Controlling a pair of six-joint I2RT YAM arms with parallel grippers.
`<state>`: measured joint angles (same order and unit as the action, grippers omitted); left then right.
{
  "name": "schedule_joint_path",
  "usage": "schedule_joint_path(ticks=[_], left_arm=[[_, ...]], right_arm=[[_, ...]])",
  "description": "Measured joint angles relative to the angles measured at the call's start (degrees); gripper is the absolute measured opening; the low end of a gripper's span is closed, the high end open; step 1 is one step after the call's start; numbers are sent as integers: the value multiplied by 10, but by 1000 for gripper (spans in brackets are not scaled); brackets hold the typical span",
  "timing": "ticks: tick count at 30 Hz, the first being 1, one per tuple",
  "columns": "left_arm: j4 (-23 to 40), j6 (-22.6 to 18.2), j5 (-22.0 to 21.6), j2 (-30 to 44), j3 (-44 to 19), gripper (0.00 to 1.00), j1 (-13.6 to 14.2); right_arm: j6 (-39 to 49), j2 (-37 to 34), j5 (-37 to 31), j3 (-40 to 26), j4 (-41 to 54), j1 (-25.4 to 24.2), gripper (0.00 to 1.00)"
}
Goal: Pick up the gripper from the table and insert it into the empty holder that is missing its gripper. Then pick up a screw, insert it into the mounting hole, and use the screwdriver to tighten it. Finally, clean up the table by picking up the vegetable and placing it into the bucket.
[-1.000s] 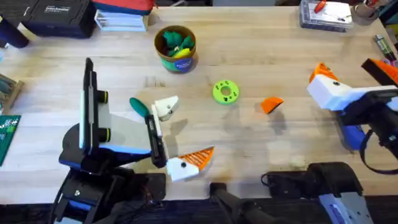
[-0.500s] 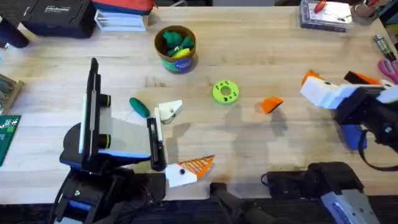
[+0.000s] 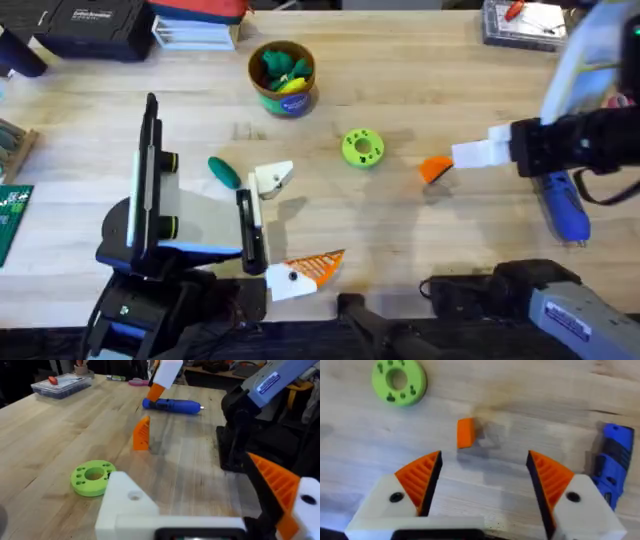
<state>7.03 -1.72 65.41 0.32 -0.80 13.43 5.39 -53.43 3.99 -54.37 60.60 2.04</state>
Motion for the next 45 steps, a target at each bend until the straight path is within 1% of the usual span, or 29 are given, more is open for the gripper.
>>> schedule_joint_path(ticks=[5,8,13,17,26,29,31,33,34,37,38,39,45], left_arm=[[0,0,0,0,0,985,0],[0,0,0,0,0,985,0],[0,0,0,0,0,985,0],[0,0,0,0,0,985,0],[0,0,0,0,0,987,0],[0,0,0,0,0,985,0],[0,0,0,0,0,985,0],[0,0,0,0,0,985,0],[0,0,0,0,0,985,0],[0,0,0,0,0,986,0],[0,0,0,0,0,986,0],[0,0,0,0,0,985,0],[0,0,0,0,0,985,0]], right_arm=[[33,-80,5,0,-8,36,994],[41,-122,8,0,-21,49,994],[45,-177,8,0,-24,66,891],[46,-191,9,0,-28,77,843],[47,-201,11,5,-33,78,777],[47,-203,12,9,-38,78,699],[47,-203,12,9,-37,78,629],[46,-203,13,9,-35,78,538],[45,-203,13,9,-35,78,449],[44,-203,13,9,-36,78,105],[43,-203,12,9,-38,78,36],[43,-203,13,9,-38,78,16],[43,-198,13,8,-24,78,15]])
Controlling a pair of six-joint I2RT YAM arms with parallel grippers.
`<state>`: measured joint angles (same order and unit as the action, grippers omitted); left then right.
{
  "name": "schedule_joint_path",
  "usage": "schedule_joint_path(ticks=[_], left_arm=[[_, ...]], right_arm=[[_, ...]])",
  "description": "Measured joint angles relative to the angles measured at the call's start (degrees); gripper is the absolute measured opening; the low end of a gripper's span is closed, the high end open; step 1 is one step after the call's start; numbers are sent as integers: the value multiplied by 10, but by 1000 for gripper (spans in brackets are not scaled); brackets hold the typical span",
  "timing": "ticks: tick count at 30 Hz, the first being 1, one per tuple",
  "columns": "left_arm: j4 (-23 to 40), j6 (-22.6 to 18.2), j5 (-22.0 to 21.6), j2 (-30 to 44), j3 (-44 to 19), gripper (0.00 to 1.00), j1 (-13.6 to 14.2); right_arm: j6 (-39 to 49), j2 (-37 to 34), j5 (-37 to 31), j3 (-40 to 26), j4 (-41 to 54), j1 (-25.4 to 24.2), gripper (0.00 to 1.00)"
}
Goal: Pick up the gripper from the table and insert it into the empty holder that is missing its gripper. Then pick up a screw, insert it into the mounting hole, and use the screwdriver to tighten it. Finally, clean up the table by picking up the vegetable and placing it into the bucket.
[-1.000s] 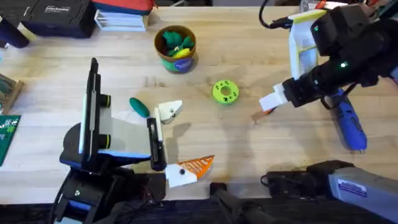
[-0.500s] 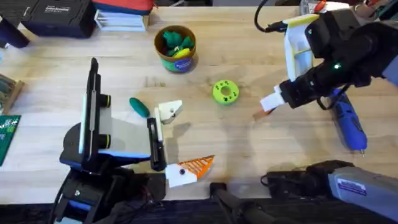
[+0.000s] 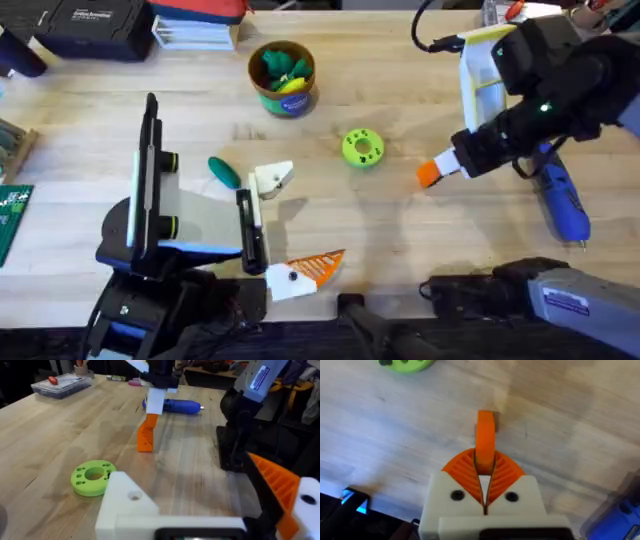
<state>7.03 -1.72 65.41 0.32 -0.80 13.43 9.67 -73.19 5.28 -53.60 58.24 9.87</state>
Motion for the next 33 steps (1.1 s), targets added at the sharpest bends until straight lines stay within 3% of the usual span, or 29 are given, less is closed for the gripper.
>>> schedule_joint_path(ticks=[3,10,13,17,21,25,28,33], left_arm=[[0,0,0,0,0,985,0],[0,0,0,0,0,985,0],[0,0,0,0,0,985,0],[0,0,0,0,0,985,0],[0,0,0,0,0,985,0],[0,0,0,0,0,985,0],[0,0,0,0,0,985,0],[0,0,0,0,0,985,0]], right_arm=[[0,27,0,-4,16,0,15],[-1,166,18,-15,46,0,15],[-15,215,85,4,7,0,15],[-63,261,215,92,-108,0,14],[-145,256,354,208,-266,0,14],[-268,237,455,278,-412,1,14],[-354,220,496,294,-443,8,14],[-420,202,548,296,-457,34,14]])
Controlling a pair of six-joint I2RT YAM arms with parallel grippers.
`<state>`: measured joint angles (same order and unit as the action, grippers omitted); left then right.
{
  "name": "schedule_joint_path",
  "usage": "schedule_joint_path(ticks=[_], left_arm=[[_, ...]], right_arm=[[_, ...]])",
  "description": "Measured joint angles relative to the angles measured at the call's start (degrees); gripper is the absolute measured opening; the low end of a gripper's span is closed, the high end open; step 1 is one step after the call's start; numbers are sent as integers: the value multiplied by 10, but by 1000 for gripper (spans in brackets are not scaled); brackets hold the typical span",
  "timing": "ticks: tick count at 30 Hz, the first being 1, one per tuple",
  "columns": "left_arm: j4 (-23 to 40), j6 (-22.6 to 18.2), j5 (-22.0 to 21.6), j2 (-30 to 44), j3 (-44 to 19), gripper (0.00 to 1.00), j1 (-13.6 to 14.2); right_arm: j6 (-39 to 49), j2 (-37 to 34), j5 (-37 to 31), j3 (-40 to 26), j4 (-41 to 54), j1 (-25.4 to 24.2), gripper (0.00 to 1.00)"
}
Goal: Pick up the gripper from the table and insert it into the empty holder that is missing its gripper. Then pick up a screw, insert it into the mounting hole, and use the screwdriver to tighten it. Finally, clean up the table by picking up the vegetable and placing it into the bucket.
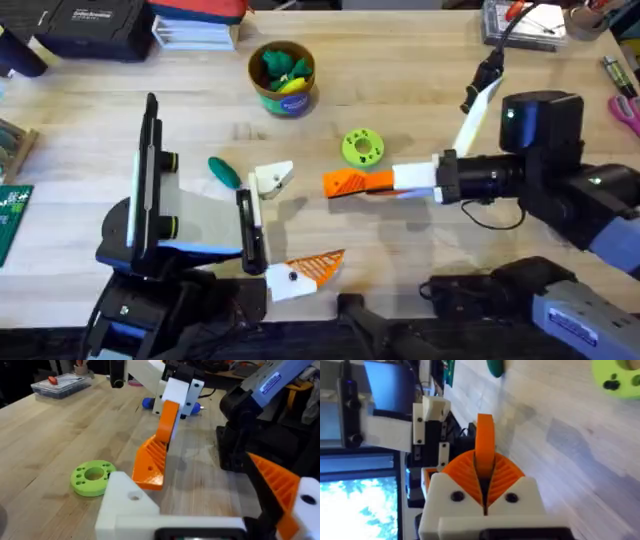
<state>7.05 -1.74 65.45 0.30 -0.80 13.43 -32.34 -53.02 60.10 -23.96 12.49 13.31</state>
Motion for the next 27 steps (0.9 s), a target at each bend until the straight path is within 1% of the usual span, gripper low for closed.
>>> schedule_joint_path(ticks=[3,8,18,23,27], left_arm=[[0,0,0,0,0,985,0],[0,0,2,0,0,985,0],[0,0,4,0,0,985,0],[0,0,4,0,0,985,0],[0,0,4,0,0,986,0]], right_arm=[[-27,-6,32,1,-40,17,14],[-87,-22,55,1,-123,32,14],[-209,-106,88,1,-274,72,14],[-249,-129,110,1,-314,78,14],[-265,-130,116,1,-318,78,14]])
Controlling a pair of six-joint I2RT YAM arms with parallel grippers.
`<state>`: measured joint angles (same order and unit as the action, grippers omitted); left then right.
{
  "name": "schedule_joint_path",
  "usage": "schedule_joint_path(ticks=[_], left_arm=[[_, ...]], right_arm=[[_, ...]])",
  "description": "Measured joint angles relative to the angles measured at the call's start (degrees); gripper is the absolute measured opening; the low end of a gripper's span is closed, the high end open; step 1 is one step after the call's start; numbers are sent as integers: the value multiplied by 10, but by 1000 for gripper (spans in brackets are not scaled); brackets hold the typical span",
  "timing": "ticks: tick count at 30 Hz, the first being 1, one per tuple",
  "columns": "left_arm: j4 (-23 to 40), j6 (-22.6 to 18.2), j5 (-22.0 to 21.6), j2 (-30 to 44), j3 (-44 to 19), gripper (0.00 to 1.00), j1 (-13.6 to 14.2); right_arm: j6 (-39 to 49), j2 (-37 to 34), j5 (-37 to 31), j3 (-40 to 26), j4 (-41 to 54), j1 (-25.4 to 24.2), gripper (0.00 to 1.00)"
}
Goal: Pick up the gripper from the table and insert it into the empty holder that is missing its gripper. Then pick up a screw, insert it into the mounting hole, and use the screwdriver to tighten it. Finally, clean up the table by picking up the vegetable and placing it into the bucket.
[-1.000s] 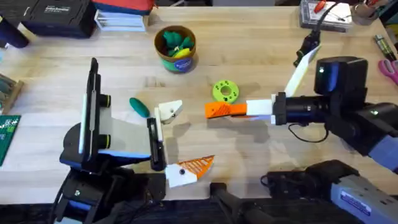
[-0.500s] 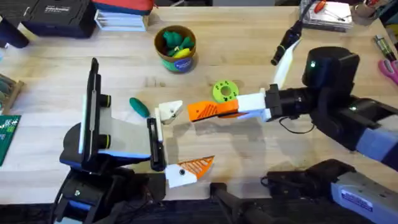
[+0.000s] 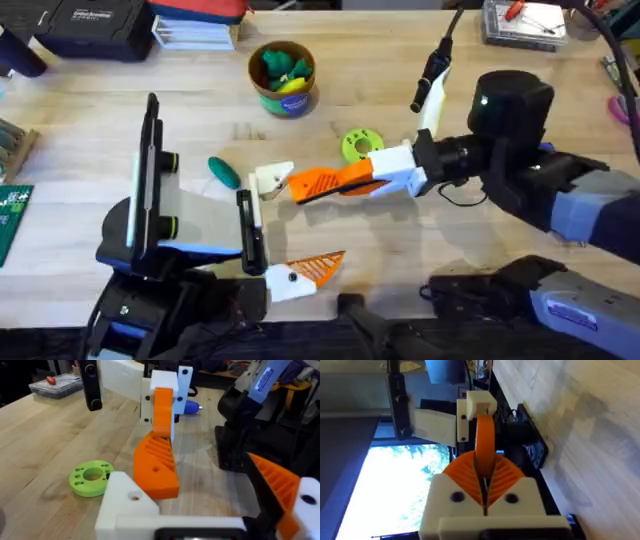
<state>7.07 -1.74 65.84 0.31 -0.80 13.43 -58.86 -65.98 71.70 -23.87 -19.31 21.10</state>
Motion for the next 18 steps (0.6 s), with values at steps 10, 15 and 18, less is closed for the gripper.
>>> schedule_joint_path(ticks=[10,15,18], left_arm=[[0,0,0,0,0,985,0],[0,-2,0,0,0,986,0],[0,-2,-3,0,0,986,0]], right_arm=[[-25,0,-5,0,-28,0,14],[-25,0,-15,0,-32,1,14],[-25,-4,-27,0,-35,6,14]])
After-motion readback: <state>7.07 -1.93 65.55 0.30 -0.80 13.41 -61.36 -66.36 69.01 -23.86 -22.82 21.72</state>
